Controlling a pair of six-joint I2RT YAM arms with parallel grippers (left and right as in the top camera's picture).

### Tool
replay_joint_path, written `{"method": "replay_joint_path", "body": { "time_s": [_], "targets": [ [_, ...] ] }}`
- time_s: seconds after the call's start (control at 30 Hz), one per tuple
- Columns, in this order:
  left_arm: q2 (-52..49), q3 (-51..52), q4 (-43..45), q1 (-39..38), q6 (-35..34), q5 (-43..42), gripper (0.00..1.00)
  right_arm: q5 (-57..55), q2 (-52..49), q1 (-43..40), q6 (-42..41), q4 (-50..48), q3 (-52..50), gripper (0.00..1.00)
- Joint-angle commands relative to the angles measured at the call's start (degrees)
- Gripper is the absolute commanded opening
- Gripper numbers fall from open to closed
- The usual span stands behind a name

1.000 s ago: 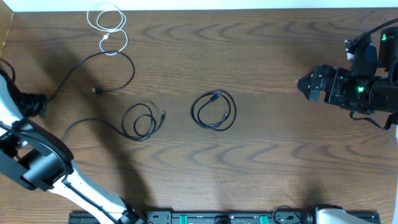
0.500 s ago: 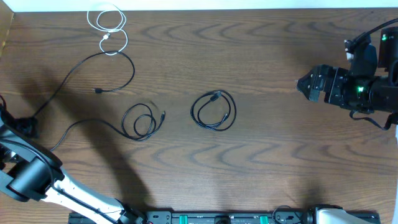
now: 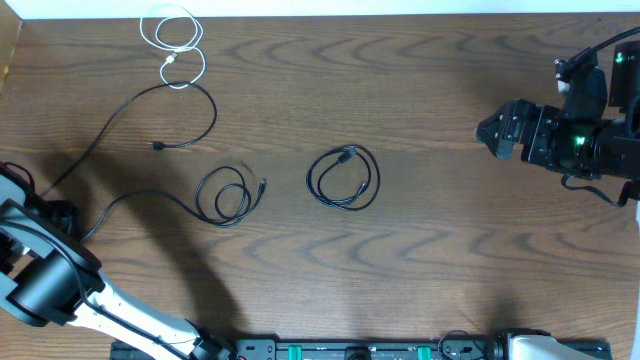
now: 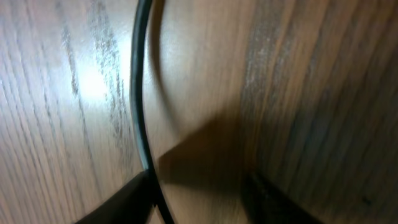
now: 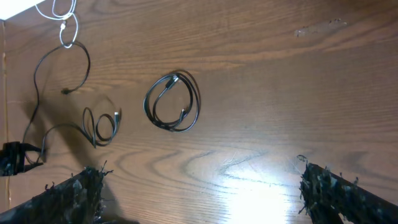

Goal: Untangle cables

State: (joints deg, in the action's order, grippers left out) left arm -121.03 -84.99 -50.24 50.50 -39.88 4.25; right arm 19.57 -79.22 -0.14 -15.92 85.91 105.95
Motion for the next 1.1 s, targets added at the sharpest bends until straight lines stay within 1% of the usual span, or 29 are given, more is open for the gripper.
{"method": "replay_joint_path", "body": {
  "time_s": [0.0,0.03,0.07,0.1,0.3,0.47,0.6,0.7,0.73,0.77,0.8,0.83,0.87,0.9,1.07],
  "targets": [
    [-0.15,1.11,0.07,0.22,2.01,0.0,0.33,0.52,0.13,0.98,-0.85,-0.02,-0.02,0.99],
    [-0.15,0.81,0.2,0.17,2.99,0.0,0.27,0.52,0.13,0.98,-0.83,-0.04,-0.02,0.99],
    [-0.13,0.31,0.2,0.13,4.48,-0.09,0.19,0.52,0.13,1.01,-0.83,-0.09,-0.02,0.99],
    [-0.09,-0.35,0.07,0.04,6.01,-0.24,0.08,0.52,0.13,0.98,-0.83,-0.11,-0.02,0.99],
    [1.79,-7.15,-0.22,-0.81,11.32,-0.42,0.08,0.52,0.09,1.01,-1.42,-0.22,-0.02,0.99],
    [5.14,-16.46,0.46,-2.84,15.98,-0.37,0.08,0.52,0.09,1.01,-1.44,-0.2,-0.02,0.99],
    [7.85,-23.02,3.23,-5.35,23.26,-0.37,0.08,0.55,0.09,1.01,-1.44,-0.15,-0.02,0.99],
    [8.85,-23.89,5.29,-6.97,26.03,-0.13,0.08,0.52,0.09,1.01,-1.88,-0.02,-0.02,0.99],
    [8.85,-23.89,5.35,-7.19,26.12,0.26,0.11,0.52,0.09,1.01,-2.19,0.0,-0.02,0.99],
    [8.81,-23.82,5.16,-7.26,26.1,0.26,0.17,0.55,0.09,1.01,-2.32,0.02,-0.02,0.99],
    [8.59,-23.63,5.16,-7.26,26.1,0.26,0.29,0.55,0.09,1.01,-2.32,0.02,-0.02,0.99],
    [8.33,-23.26,5.16,-7.23,26.1,0.28,0.5,0.55,0.09,1.01,-2.29,0.09,-0.02,0.99],
    [8.11,-22.91,5.14,-7.17,26.1,0.31,0.77,0.55,0.09,1.01,-2.29,0.26,-0.02,0.99],
    [7.85,-22.53,5.07,-7.17,26.12,0.28,0.97,0.55,0.09,1.01,-2.27,0.39,-0.02,0.99],
    [7.02,-21.29,2.19,-7.15,26.03,0.2,0.97,0.55,0.09,1.01,-2.29,0.66,-0.02,0.99]
  ]
}}
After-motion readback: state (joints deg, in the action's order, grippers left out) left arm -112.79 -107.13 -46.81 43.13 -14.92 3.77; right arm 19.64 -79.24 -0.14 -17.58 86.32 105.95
